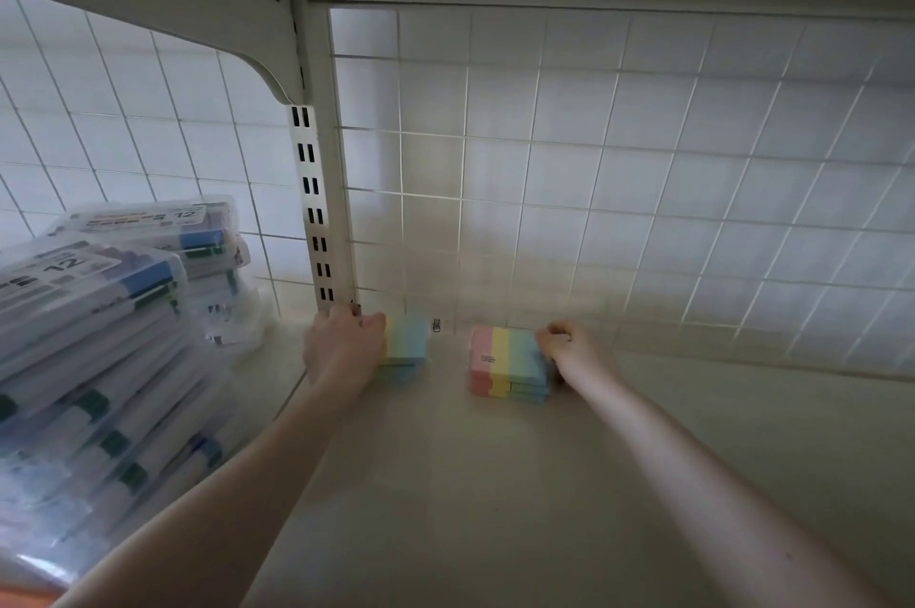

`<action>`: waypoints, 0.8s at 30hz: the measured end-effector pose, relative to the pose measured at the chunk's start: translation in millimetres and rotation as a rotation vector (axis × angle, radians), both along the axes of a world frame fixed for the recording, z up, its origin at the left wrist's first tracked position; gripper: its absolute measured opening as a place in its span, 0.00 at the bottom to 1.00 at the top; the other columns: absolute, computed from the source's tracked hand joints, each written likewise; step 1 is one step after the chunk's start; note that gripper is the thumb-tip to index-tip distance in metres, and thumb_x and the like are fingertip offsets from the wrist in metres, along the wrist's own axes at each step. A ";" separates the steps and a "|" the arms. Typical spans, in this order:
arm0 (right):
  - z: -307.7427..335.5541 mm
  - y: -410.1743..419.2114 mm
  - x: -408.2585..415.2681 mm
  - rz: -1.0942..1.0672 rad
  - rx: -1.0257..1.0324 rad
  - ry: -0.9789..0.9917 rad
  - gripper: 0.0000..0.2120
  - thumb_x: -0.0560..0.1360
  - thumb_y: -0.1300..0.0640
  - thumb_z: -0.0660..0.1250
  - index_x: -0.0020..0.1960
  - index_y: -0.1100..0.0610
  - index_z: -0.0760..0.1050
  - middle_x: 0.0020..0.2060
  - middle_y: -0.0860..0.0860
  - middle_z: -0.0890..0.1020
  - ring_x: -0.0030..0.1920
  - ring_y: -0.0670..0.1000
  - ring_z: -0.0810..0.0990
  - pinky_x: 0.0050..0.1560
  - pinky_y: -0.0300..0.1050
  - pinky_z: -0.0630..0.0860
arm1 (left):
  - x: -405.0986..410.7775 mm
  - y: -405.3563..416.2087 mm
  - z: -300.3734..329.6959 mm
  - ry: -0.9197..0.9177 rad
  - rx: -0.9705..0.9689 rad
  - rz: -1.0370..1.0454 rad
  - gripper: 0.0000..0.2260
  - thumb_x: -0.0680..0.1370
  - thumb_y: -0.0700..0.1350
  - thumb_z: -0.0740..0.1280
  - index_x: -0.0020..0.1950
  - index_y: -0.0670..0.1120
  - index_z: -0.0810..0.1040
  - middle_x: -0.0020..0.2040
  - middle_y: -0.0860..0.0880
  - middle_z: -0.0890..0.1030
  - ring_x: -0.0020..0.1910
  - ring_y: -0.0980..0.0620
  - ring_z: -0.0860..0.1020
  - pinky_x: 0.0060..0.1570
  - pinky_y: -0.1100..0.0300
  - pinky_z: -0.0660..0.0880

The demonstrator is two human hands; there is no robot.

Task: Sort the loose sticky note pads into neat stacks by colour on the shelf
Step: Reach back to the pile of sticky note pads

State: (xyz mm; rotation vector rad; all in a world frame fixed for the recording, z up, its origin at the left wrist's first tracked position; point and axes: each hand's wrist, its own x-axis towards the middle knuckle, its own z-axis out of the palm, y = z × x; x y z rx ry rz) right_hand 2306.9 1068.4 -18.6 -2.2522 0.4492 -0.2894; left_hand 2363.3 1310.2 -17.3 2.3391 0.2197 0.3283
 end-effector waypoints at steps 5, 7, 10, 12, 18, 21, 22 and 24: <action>-1.0 -24.9 -17.1 -0.107 -0.220 -0.037 0.15 0.79 0.52 0.59 0.59 0.59 0.76 0.56 0.57 0.80 0.57 0.58 0.77 0.50 0.46 0.70 | -15.9 -9.1 8.3 -0.124 0.129 -0.081 0.19 0.79 0.50 0.60 0.67 0.43 0.70 0.65 0.44 0.71 0.63 0.44 0.67 0.63 0.49 0.65; -2.6 -38.8 -30.8 -0.136 -0.344 -0.037 0.15 0.78 0.53 0.60 0.59 0.60 0.76 0.56 0.59 0.79 0.57 0.60 0.76 0.51 0.48 0.71 | -23.0 -14.7 8.1 -0.164 0.185 -0.123 0.19 0.79 0.49 0.60 0.68 0.43 0.69 0.67 0.44 0.70 0.66 0.44 0.66 0.65 0.50 0.63; -4.9 -63.5 -56.6 -0.151 -0.548 -0.025 0.15 0.79 0.53 0.59 0.58 0.61 0.76 0.55 0.61 0.79 0.57 0.61 0.76 0.53 0.50 0.71 | -35.8 -25.4 5.6 -0.208 0.223 -0.170 0.19 0.79 0.50 0.59 0.68 0.43 0.69 0.68 0.45 0.70 0.68 0.45 0.65 0.64 0.50 0.62; -3.0 -82.2 -76.6 -0.170 -0.658 0.008 0.15 0.79 0.52 0.58 0.59 0.60 0.75 0.56 0.60 0.77 0.58 0.60 0.75 0.54 0.50 0.70 | -48.2 -38.3 6.8 -0.203 0.219 -0.175 0.19 0.80 0.51 0.59 0.69 0.44 0.69 0.69 0.47 0.68 0.69 0.47 0.63 0.64 0.48 0.63; 2.0 -156.6 -141.1 -0.219 -0.746 0.049 0.18 0.79 0.49 0.57 0.65 0.56 0.72 0.60 0.56 0.76 0.61 0.57 0.73 0.58 0.47 0.69 | -91.5 -105.6 17.3 -0.286 0.226 -0.237 0.17 0.78 0.48 0.63 0.65 0.41 0.72 0.64 0.43 0.72 0.66 0.43 0.67 0.60 0.50 0.67; 2.3 -206.3 -178.5 -0.237 -0.804 0.049 0.17 0.79 0.48 0.57 0.63 0.56 0.72 0.59 0.55 0.76 0.61 0.57 0.73 0.58 0.47 0.68 | -121.5 -157.4 20.1 -0.345 0.256 -0.255 0.17 0.77 0.47 0.65 0.64 0.40 0.74 0.64 0.41 0.73 0.67 0.41 0.67 0.63 0.49 0.65; 2.1 -224.6 -191.7 -0.242 -0.824 0.048 0.17 0.79 0.48 0.57 0.62 0.56 0.73 0.59 0.55 0.76 0.61 0.56 0.73 0.59 0.47 0.68 | -133.4 -177.4 20.5 -0.364 0.259 -0.260 0.17 0.77 0.46 0.65 0.63 0.39 0.74 0.65 0.41 0.73 0.68 0.41 0.66 0.65 0.49 0.64; 2.4 -262.0 -219.6 -0.249 -0.848 0.050 0.17 0.79 0.48 0.57 0.62 0.56 0.72 0.58 0.54 0.76 0.61 0.56 0.73 0.59 0.46 0.68 | -159.6 -220.0 19.2 -0.358 0.240 -0.278 0.18 0.77 0.47 0.65 0.64 0.40 0.74 0.66 0.41 0.72 0.69 0.41 0.65 0.67 0.49 0.62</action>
